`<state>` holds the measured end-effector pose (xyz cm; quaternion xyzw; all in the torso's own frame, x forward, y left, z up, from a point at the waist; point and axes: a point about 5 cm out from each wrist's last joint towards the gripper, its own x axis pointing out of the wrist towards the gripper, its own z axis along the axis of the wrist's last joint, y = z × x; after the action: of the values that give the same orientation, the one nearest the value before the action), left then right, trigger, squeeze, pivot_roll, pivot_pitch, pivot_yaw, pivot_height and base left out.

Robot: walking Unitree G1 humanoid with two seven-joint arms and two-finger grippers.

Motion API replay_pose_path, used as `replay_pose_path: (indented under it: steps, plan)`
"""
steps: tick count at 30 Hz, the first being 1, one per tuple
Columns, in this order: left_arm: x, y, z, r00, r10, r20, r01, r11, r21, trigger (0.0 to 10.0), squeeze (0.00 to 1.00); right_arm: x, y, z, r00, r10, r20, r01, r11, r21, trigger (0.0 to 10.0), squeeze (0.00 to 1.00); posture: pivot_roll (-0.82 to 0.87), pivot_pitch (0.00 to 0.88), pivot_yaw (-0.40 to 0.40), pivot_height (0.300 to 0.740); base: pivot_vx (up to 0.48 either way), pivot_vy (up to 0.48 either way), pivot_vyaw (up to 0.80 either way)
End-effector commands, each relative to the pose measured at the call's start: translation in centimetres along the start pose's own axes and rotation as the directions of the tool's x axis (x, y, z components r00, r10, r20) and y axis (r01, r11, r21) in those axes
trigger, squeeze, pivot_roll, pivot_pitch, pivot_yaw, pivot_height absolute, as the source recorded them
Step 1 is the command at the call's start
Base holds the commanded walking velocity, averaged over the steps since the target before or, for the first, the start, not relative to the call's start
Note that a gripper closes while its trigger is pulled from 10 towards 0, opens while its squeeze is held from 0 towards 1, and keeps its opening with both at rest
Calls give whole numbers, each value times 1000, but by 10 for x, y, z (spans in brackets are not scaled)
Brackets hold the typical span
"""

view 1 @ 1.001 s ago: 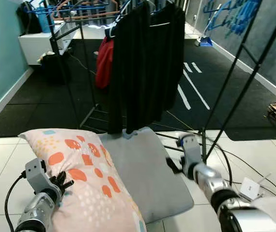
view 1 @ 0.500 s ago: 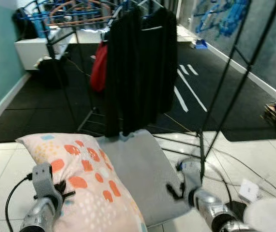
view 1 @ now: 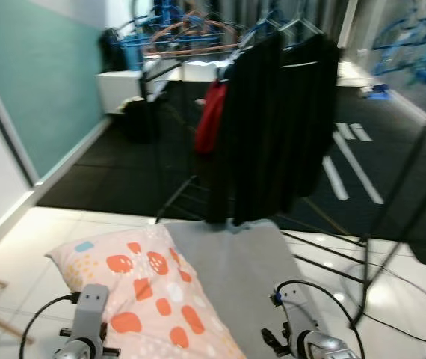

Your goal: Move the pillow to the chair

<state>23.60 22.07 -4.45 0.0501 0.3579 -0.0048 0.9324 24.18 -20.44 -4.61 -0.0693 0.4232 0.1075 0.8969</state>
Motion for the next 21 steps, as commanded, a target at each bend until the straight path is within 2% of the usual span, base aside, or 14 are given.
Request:
replay_pose_path:
  steps: [1,16,21]
  plan:
    - [-3,8,-11,999,27,-46,-26,1000,16,10000,0,2,7,2,1000,11,8,-11,1000,0,10000,0,-212,0,-2,740,0,0,788]
    - [-2,2,-11,999,24,-46,-24,1000,0,10000,0,3,9,4,1000,4,30,-5,1000,12,10000,0,-210,0,3,740,0,0,788]
    - [-4,9,-11,999,37,-40,-37,999,-18,10000,0,3,9,5,999,5,39,-6,1000,21,10000,0,-209,0,-3,740,0,0,788]
